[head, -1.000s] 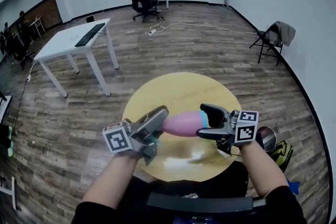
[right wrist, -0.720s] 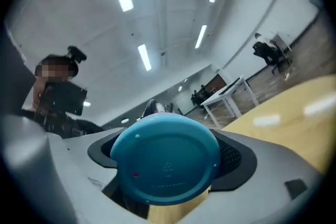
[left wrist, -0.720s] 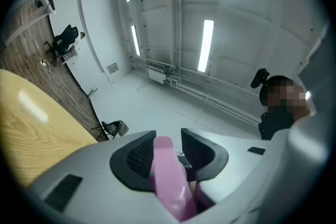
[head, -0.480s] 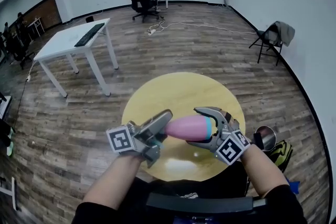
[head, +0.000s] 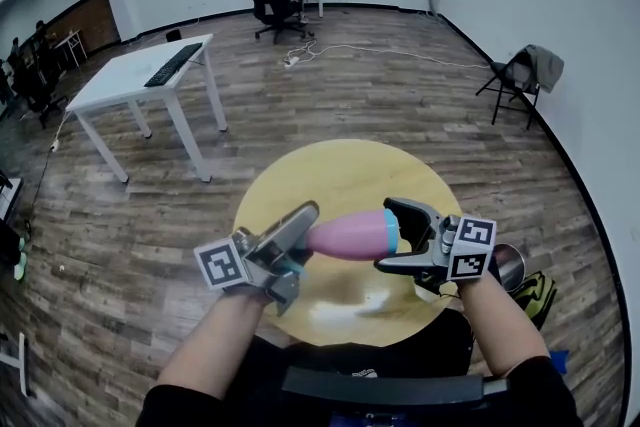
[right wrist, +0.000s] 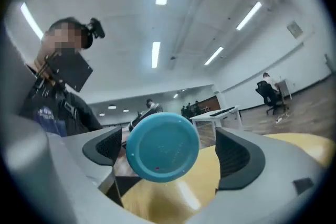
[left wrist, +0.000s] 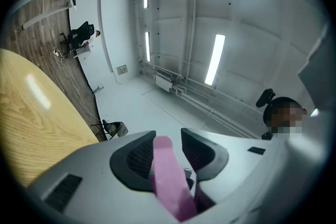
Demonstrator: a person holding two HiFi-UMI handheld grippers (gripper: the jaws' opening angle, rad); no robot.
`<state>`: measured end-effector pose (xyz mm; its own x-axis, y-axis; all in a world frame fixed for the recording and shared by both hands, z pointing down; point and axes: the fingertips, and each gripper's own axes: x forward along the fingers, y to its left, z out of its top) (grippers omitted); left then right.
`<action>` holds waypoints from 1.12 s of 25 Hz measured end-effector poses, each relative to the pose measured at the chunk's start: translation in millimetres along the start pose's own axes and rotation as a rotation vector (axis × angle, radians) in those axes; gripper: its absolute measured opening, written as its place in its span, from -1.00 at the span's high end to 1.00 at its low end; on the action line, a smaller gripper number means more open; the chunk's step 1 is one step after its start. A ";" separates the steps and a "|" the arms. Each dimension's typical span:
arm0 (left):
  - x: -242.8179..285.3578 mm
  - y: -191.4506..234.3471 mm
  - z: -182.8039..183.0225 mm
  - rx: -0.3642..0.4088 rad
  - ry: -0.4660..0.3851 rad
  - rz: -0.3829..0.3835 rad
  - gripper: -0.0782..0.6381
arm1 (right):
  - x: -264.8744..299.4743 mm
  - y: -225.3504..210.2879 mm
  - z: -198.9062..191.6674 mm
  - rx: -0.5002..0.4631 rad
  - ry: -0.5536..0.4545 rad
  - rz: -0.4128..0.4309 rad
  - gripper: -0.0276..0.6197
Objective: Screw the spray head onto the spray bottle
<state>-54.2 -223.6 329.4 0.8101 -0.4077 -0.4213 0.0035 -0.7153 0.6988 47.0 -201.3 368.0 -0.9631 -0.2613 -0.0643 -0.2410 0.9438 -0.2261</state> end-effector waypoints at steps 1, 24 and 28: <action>-0.2 -1.2 0.1 0.002 0.000 -0.001 0.26 | -1.1 -3.2 3.1 0.061 -0.024 0.002 -0.79; 10.4 -20.8 -42.4 0.257 0.187 -0.038 0.25 | 7.7 -9.9 -15.3 0.903 -0.083 0.239 -0.49; 7.2 -8.0 -37.0 0.131 0.150 -0.018 0.25 | 8.5 -3.0 -6.2 0.674 -0.105 0.212 -0.57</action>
<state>-26.6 -199.8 342.2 0.8888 -0.3122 -0.3355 -0.0499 -0.7936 0.6064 38.8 -205.1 374.2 -0.9563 -0.1359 -0.2588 0.1093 0.6548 -0.7479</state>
